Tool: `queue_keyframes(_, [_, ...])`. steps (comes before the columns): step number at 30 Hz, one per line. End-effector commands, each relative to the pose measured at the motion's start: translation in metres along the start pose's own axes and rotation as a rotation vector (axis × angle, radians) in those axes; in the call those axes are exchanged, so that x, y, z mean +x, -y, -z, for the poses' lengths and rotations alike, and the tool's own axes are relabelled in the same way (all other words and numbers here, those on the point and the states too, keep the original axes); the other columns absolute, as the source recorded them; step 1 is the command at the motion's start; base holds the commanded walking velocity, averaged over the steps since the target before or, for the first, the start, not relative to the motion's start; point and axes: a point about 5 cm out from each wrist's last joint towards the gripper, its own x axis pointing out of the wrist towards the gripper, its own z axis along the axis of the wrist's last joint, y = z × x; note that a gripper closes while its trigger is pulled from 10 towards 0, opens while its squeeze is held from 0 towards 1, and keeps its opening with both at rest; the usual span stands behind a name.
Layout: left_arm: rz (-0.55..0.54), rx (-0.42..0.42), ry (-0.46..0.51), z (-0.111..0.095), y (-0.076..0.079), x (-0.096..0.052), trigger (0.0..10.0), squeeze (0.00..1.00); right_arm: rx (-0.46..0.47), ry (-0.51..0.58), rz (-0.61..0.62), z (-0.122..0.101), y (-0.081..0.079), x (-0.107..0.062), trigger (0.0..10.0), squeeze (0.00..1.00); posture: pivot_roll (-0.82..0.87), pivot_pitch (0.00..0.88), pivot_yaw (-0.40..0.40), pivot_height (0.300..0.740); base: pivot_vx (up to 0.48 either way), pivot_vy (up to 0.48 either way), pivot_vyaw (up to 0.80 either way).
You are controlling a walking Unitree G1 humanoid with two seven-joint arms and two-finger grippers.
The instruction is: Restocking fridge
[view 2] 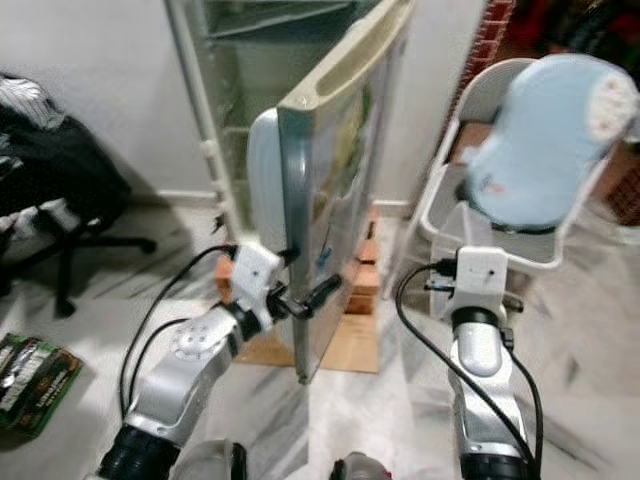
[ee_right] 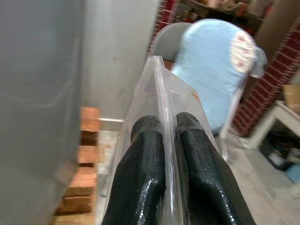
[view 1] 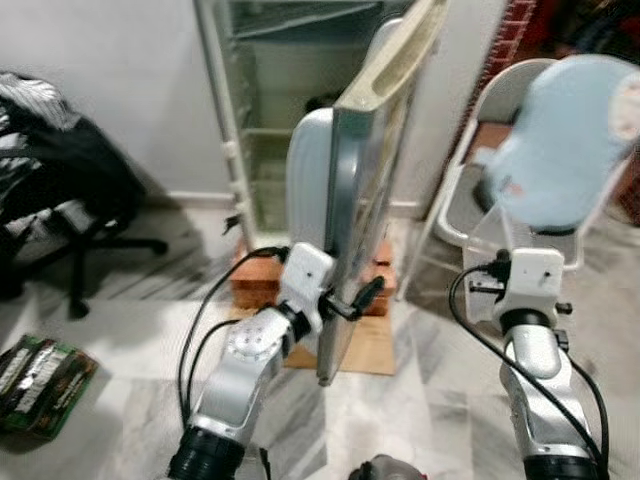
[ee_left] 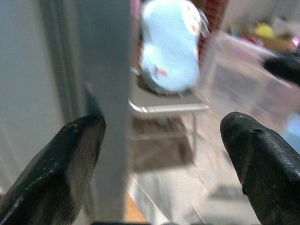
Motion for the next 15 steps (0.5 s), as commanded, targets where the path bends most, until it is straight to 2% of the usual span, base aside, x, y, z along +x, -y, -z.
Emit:
queue_keyframes(1, [-0.12, 0.053, 0.125, -0.025, -0.018, -0.016, 10.0, 0.0, 0.0, 0.015, 0.006, -0.005, 0.002, 0.003, 10.0, 0.0, -0.02, 0.082, -0.035, 0.74, 0.0, 0.0, 0.0])
queue_keyframes(7, [-0.244, 0.063, 0.142, -0.03, -0.027, -0.045, 10.0, 0.0, -0.004, 0.017, -0.007, -0.007, 0.0, 0.008, 10.0, 0.0, 0.0, 0.087, -0.051, 0.74, 0.0, 0.0, 0.0])
queue_keyframes(9, [-0.253, 0.065, 0.145, -0.032, -0.028, -0.048, 10.0, 0.0, -0.003, 0.017, -0.011, -0.007, -0.001, 0.009, 10.0, 0.0, 0.0, 0.088, -0.052, 0.74, 0.0, 0.0, 0.0])
queue_keyframes(10, [-0.311, 0.085, 0.166, -0.037, -0.032, -0.057, 10.0, 0.0, 0.0, 0.02, -0.021, -0.008, -0.004, 0.01, 10.0, 0.0, 0.01, 0.089, -0.056, 0.74, 0.0, 0.0, 0.0])
queue_keyframes(11, [-0.337, 0.079, 0.169, -0.037, -0.034, -0.06, 10.0, 0.0, 0.0, 0.021, -0.023, -0.009, -0.004, 0.01, 10.0, 0.0, 0.01, 0.089, -0.057, 0.74, 0.0, 0.0, 0.0])
queue_keyframes(13, [-0.406, 0.019, 0.103, -0.023, -0.04, -0.065, 10.0, 0.0, 0.001, 0.019, -0.025, -0.008, -0.005, 0.01, 10.0, 0.0, 0.02, 0.087, -0.06, 0.74, 0.0, 0.0, 0.0])
queue_keyframes(15, [-0.409, -0.001, 0.056, -0.013, -0.043, -0.064, 10.0, 0.0, 0.001, 0.018, -0.026, -0.008, -0.006, 0.01, 10.0, 0.0, 0.01, 0.084, -0.06, 0.74, 0.0, 0.0, 0.0])
